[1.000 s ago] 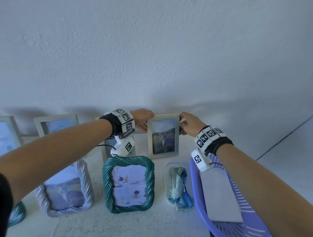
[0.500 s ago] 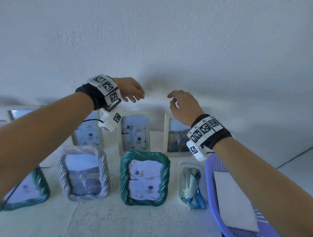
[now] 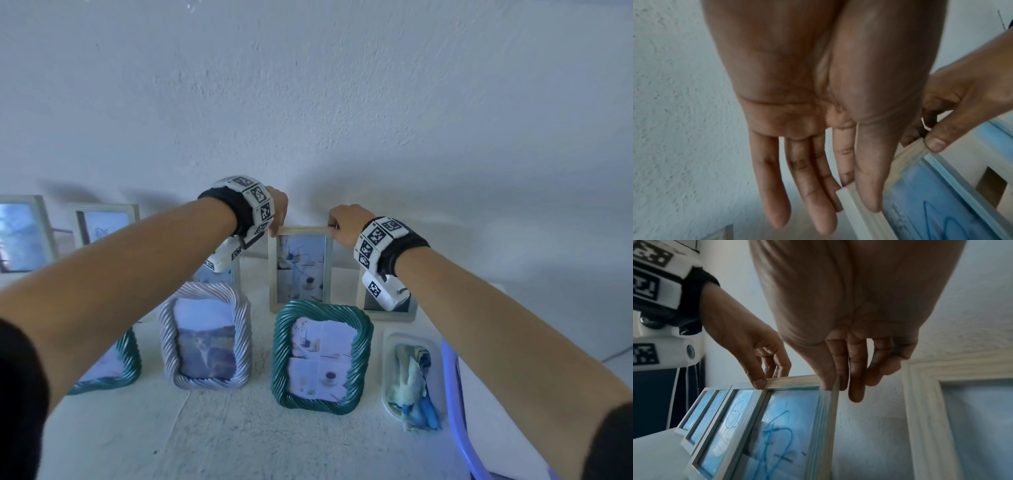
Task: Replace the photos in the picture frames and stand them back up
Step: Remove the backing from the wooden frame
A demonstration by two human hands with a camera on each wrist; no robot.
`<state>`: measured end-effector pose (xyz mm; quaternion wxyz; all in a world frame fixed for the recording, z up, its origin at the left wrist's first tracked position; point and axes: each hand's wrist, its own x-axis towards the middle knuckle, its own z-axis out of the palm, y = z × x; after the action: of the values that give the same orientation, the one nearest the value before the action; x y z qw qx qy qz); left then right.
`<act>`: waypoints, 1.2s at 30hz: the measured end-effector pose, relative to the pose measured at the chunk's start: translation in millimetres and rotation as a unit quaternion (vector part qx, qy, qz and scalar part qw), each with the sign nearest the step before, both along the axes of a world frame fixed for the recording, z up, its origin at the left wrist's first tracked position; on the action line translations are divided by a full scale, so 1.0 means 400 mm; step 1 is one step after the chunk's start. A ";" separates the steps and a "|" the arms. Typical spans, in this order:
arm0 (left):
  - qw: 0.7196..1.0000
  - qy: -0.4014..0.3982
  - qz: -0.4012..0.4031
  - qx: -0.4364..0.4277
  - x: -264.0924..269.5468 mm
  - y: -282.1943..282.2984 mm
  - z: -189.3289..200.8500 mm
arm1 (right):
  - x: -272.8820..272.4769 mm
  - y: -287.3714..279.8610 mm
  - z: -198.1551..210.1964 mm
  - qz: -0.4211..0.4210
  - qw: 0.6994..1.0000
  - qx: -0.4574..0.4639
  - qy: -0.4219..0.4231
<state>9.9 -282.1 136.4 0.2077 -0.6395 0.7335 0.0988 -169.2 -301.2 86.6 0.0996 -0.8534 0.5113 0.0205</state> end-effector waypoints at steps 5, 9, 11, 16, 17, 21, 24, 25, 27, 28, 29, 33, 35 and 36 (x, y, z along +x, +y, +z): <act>0.998 0.057 -0.018 -0.017 0.032 0.011 0.028 | -0.039 0.021 0.030 -0.009 0.999 0.012 -0.050; 0.976 0.199 -0.019 -0.084 0.061 0.046 0.129 | -0.086 0.055 0.111 -0.029 0.983 -0.019 -0.181; 0.948 0.300 -0.018 -0.107 0.073 0.090 0.191 | -0.111 0.089 0.157 -0.039 0.961 -0.029 -0.273; 0.868 0.463 -0.038 -0.178 0.062 0.254 0.281 | -0.141 0.247 0.232 -0.055 0.833 0.030 -0.550; 0.854 0.486 -0.038 -0.184 0.054 0.286 0.284 | -0.144 0.282 0.236 -0.046 0.821 0.038 -0.568; 0.808 0.560 -0.014 -0.185 0.033 0.399 0.257 | -0.153 0.437 0.212 -0.024 0.817 0.048 -0.574; 0.766 0.623 0.028 -0.153 0.021 0.472 0.210 | -0.158 0.555 0.155 -0.008 0.821 0.034 -0.570; 0.759 0.634 0.041 -0.142 0.016 0.494 0.192 | -0.161 0.588 0.128 -0.010 0.815 0.045 -0.577; 0.747 0.650 0.064 -0.121 0.004 0.535 0.146 | -0.168 0.651 0.072 -0.030 0.785 0.094 -0.612; 0.743 0.655 0.077 -0.116 -0.005 0.554 0.118 | -0.174 0.675 0.040 -0.045 0.767 0.127 -0.627; 0.738 0.658 0.091 -0.115 -0.016 0.573 0.089 | -0.179 0.696 0.009 -0.068 0.750 0.157 -0.639; 0.726 0.656 0.168 -0.115 -0.067 0.648 -0.053 | -0.191 0.788 -0.097 -0.204 0.622 0.264 -0.709; 0.738 0.636 0.200 -0.108 -0.085 0.691 -0.124 | -0.198 0.821 -0.147 -0.257 0.572 0.291 -0.723; 0.746 0.625 0.209 -0.101 -0.095 0.715 -0.154 | -0.200 0.836 -0.164 -0.267 0.560 0.297 -0.726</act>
<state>-28.0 3.9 74.6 -0.3887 -0.5892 0.5533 0.4423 -249.1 33.3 20.9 0.6857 -0.3273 0.4357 -0.4826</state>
